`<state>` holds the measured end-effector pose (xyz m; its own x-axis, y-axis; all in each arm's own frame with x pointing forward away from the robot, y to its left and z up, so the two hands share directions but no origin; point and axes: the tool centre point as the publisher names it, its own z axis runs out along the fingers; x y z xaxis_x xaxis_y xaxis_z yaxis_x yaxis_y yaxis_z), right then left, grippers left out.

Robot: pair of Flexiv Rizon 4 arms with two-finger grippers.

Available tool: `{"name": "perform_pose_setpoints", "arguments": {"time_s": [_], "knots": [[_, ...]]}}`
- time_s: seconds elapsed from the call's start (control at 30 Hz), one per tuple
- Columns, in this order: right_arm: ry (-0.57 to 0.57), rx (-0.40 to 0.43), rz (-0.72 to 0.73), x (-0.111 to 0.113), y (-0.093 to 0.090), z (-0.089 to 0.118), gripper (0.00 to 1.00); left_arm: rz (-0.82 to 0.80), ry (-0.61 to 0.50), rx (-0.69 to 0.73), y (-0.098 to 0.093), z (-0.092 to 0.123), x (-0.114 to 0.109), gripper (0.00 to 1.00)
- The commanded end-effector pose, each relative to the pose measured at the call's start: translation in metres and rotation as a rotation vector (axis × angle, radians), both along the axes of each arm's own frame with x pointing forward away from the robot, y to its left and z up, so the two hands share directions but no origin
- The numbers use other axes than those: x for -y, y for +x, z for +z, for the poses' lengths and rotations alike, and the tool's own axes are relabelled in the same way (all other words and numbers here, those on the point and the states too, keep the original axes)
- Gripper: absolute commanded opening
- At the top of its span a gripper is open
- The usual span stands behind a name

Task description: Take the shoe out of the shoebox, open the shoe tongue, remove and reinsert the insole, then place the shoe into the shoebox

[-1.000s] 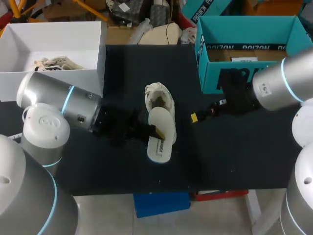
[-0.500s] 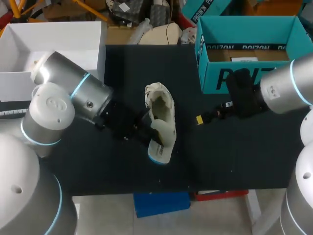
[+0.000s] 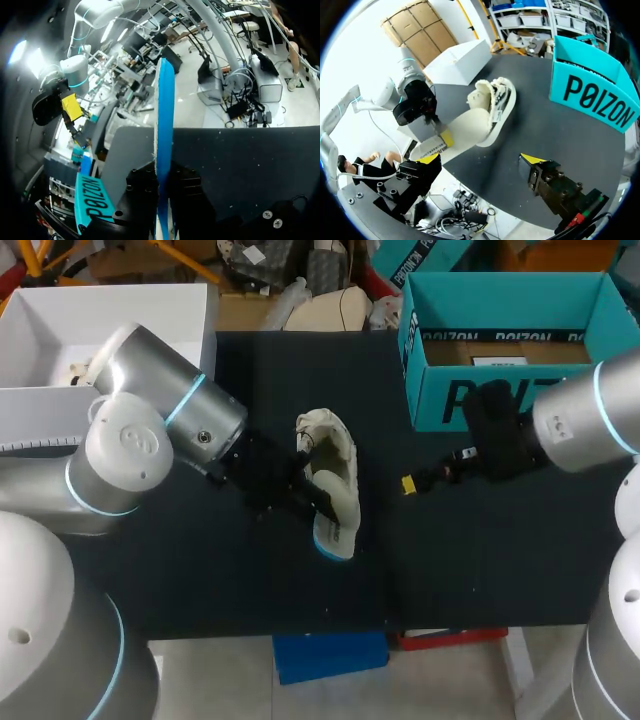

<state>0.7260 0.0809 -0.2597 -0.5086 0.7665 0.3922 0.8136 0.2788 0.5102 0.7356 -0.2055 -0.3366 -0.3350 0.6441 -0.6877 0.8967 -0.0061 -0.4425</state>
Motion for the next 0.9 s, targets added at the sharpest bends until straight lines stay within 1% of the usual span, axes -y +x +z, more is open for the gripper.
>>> {"name": "perform_pose_setpoints", "arguments": {"time_s": [0.03, 0.17, 0.47, 0.67, 0.9], "knots": [[-0.003, 0.0, -0.003, -0.001, 0.0, 0.0, 1.0, 0.008, -0.007, -0.006, 0.015, -0.013, 0.007, 0.0], [-0.003, 0.0, -0.003, -0.001, 0.0, 0.0, 1.0, 0.033, -0.017, -0.008, 0.03, -0.021, 0.01, 0.0], [-0.003, 0.0, -0.003, -0.001, 0.0, 0.0, 1.0, 0.049, -0.022, -0.008, 0.061, -0.03, 0.017, 0.0], [-0.003, 0.0, -0.003, -0.001, 0.0, 0.0, 1.0, 0.055, -0.003, -0.003, 0.076, -0.034, 0.017, 0.0], [-0.003, 0.0, -0.003, -0.001, 0.0, 0.0, 1.0, 0.095, 0.021, 0.021, 0.089, -0.034, 0.013, 0.0]]}}
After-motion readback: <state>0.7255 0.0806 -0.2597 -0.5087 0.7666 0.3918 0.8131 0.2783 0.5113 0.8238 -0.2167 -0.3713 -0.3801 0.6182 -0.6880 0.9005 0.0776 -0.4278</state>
